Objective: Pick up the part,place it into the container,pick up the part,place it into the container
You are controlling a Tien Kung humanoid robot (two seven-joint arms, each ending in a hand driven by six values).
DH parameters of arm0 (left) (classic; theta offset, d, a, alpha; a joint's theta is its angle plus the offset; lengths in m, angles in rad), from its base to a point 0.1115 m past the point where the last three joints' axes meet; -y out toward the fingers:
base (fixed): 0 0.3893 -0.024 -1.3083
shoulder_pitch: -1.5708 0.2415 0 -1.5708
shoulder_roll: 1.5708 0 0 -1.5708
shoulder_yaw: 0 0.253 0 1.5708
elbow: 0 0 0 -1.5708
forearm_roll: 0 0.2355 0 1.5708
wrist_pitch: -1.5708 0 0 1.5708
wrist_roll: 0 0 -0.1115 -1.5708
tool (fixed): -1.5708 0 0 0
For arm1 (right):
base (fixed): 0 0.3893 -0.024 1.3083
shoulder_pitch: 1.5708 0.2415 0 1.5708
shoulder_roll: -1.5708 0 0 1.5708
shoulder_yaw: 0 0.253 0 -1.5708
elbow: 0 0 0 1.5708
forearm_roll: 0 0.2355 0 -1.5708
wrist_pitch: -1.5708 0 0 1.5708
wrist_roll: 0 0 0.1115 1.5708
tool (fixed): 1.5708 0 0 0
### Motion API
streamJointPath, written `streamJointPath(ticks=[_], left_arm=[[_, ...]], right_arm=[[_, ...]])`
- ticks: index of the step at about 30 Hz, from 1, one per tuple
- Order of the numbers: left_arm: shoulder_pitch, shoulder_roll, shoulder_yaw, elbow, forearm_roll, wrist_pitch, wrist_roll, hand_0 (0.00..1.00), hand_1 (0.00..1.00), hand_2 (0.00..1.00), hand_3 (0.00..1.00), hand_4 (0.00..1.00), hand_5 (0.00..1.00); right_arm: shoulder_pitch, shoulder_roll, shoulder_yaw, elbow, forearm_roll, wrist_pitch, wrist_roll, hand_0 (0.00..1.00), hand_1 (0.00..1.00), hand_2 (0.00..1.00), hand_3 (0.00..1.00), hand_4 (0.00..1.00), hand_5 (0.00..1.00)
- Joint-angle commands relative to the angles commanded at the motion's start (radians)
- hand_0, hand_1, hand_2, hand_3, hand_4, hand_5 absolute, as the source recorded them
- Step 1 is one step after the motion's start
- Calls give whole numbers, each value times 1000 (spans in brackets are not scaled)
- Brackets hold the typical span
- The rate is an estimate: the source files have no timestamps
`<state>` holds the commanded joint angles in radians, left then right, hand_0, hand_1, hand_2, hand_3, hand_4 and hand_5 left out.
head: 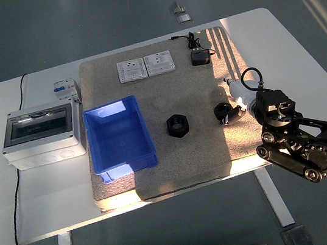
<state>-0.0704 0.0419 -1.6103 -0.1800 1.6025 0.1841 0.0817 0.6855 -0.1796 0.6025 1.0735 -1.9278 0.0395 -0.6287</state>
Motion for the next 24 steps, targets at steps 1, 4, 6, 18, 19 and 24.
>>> streamJointPath(ticks=[1,4,6,18,19,24], left_arm=[[0,0,-1,0,1,0,0,673,661,692,617,686,602],[-1,0,-3,0,5,0,0,673,661,692,618,687,602],[-1,0,-4,0,7,0,-1,673,661,692,618,687,602],[-1,1,-3,0,6,-1,-1,673,661,691,618,687,600],[-1,1,-3,0,6,-1,-1,673,661,691,618,687,600],[-1,1,-2,0,5,-2,0,673,661,691,618,687,599]], right_arm=[[0,1,-4,-2,5,-2,3,495,562,909,998,968,409],[-1,5,-11,-11,7,-19,15,482,494,809,944,961,423],[-2,7,-14,-16,-2,-34,26,482,494,809,944,961,423],[-8,10,-35,-29,-53,-43,54,350,305,455,545,418,107],[-8,10,-34,-28,-56,-42,55,350,305,455,545,418,107],[-8,9,-30,-26,-73,-45,62,346,294,441,538,346,35]])
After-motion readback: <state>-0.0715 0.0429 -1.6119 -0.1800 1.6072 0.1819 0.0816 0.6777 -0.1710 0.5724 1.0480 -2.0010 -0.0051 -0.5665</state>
